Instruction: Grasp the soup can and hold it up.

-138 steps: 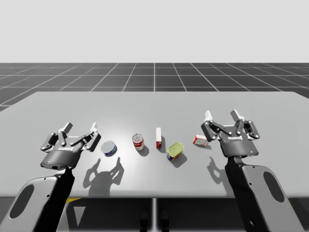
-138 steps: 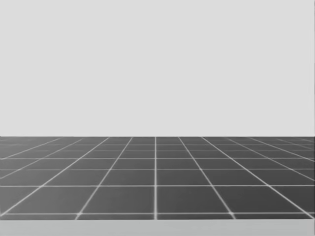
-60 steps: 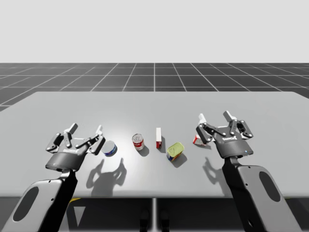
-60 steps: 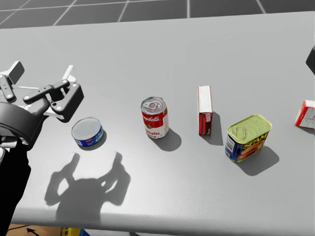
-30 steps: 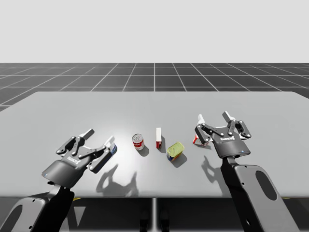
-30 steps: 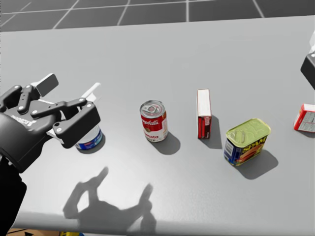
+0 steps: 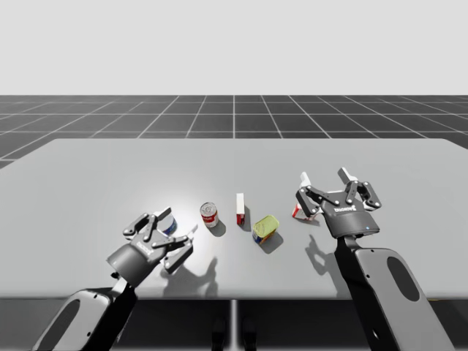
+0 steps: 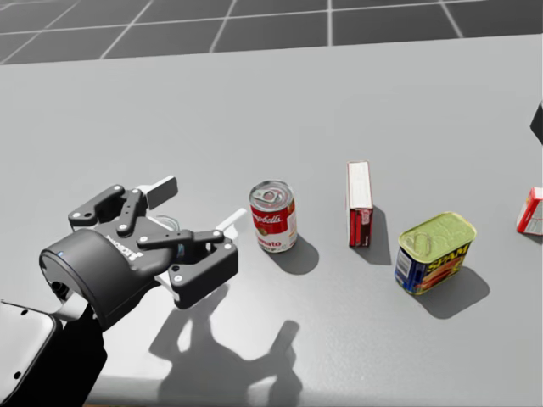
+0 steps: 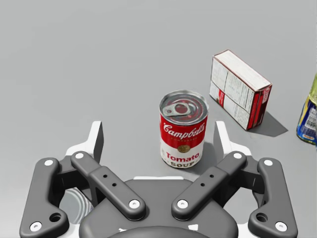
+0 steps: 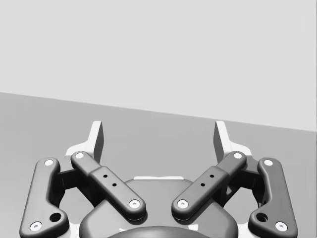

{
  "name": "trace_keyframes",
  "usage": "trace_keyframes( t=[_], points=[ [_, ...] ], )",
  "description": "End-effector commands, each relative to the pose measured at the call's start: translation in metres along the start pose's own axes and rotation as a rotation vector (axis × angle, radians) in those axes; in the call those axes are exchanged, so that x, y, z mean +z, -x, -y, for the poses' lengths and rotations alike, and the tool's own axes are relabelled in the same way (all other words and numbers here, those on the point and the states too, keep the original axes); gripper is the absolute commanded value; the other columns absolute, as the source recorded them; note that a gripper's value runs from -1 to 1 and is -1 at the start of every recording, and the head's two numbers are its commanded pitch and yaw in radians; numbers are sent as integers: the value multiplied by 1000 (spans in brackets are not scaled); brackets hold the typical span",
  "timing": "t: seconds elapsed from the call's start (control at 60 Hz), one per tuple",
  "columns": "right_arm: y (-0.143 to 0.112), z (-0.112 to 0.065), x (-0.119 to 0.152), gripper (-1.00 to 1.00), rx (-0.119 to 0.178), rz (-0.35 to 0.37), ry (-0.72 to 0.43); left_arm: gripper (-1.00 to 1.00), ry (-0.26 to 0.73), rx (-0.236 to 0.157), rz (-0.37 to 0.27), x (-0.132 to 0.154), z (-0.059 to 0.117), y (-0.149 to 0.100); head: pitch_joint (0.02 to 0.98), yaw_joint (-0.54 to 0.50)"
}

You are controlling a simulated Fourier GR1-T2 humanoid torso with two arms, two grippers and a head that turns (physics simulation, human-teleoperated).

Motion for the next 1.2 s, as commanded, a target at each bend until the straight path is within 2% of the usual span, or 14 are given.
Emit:
trace_keyframes(
  t=[0.017, 0.15, 0.217, 0.267, 0.517, 0.667, 1.05, 1.067, 1.1, 1.117, 1.133, 1.15, 1.2],
  points=[
    [0, 0, 0, -1000, 1, 2, 0, -1000, 14, -21, -48, -19, 6, 15, 793, 146],
    [0, 0, 0, -1000, 4, 6, 1, -1000, 18, -27, -84, -34, 9, 24, 792, 145],
    [-1, 0, 0, -1000, 4, 9, 3, -1000, 5, -54, -96, -44, 11, 28, 792, 144],
    [-1, 0, 0, -1000, 5, 9, 3, -1000, 11, -42, -104, -48, 12, 30, 792, 144],
    [-2, 1, 0, -1000, 10, 19, 5, -1000, 5, -36, -131, -75, 15, 39, 794, 148],
    [-3, 1, 1, -1000, 11, 22, 8, -1000, 12, -10, -142, -90, 16, 44, 792, 152],
    [-5, 1, 3, -1000, 15, 31, 13, -1000, 10, 9, -166, -107, 19, 53, 783, 151],
    [-5, 1, 3, -1000, 15, 31, 13, -960, 11, 10, -169, -107, 19, 54, 782, 151],
    [-5, 2, 3, -1000, 15, 33, 14, -700, 9, -2, -172, -107, 20, 56, 780, 150],
    [-5, 2, 3, -1000, 16, 33, 14, 475, 13, -2, -176, -107, 21, 58, 779, 150],
    [-5, 2, 3, -1000, 16, 33, 14, 475, 17, -1, -179, -107, 21, 58, 778, 150],
    [-5, 2, 3, -1000, 16, 33, 15, 833, 19, -2, -180, -106, 22, 59, 777, 150],
    [-5, 2, 3, -1000, 16, 32, 15, 974, 19, -28, -183, -106, 24, 62, 769, 150]
  ],
)
